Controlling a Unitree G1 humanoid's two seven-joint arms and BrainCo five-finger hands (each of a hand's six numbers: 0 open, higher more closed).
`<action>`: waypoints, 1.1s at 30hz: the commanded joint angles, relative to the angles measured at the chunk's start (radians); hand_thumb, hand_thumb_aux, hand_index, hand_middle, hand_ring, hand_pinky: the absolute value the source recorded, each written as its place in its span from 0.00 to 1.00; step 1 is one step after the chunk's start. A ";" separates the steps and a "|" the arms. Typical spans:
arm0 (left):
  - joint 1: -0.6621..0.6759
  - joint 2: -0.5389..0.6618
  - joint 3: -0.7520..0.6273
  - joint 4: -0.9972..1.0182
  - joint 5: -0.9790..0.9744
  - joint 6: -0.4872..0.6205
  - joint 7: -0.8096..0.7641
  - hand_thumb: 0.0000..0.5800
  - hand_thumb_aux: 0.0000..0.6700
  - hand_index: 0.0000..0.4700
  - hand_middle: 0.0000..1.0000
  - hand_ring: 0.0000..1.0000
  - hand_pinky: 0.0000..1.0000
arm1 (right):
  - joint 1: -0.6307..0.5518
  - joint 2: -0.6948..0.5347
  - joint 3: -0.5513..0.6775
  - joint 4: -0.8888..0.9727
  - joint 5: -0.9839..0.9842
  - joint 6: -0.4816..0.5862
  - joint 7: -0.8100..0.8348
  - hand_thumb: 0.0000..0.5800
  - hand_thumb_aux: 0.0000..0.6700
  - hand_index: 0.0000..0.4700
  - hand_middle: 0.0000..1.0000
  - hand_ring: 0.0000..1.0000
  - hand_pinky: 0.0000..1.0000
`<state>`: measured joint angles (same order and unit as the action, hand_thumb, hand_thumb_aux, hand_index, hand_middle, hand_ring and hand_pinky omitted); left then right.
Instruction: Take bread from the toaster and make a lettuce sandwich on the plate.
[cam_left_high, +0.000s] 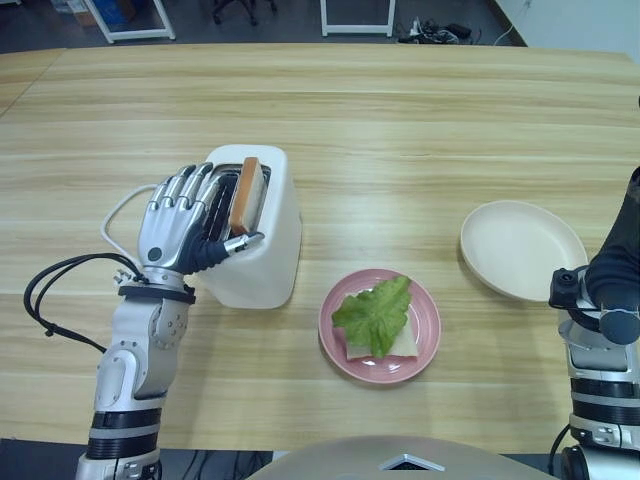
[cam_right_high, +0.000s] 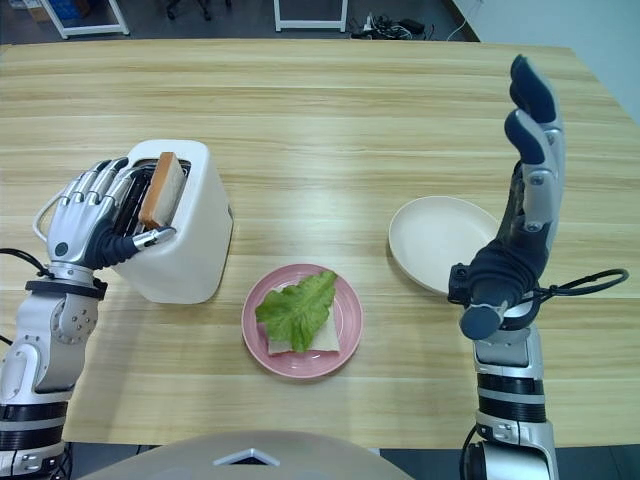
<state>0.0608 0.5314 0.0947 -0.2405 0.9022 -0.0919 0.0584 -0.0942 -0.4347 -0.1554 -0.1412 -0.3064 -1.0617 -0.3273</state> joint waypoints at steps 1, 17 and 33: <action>-0.003 -0.010 -0.064 0.064 -0.019 0.022 -0.057 1.00 1.00 1.00 0.00 0.00 0.00 | 0.012 0.021 -0.037 0.010 -0.029 -0.014 0.036 0.00 0.00 0.00 0.00 0.00 0.00; -0.023 -0.109 -0.018 -0.025 -0.495 0.026 -0.163 1.00 1.00 1.00 0.48 0.48 0.48 | 0.012 0.070 -0.113 0.070 -0.159 -0.064 0.063 0.00 0.00 0.00 0.00 0.00 0.00; -0.140 -0.132 0.070 -0.139 -0.438 -0.274 0.070 1.00 1.00 1.00 1.00 1.00 1.00 | -0.015 0.089 -0.095 0.125 -0.164 -0.090 0.073 0.00 0.00 0.00 0.00 0.00 0.00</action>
<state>-0.0578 0.3718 0.1825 -0.3756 0.4228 -0.3271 0.1319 -0.0925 -0.3524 -0.2569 -0.0291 -0.4692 -1.1460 -0.2609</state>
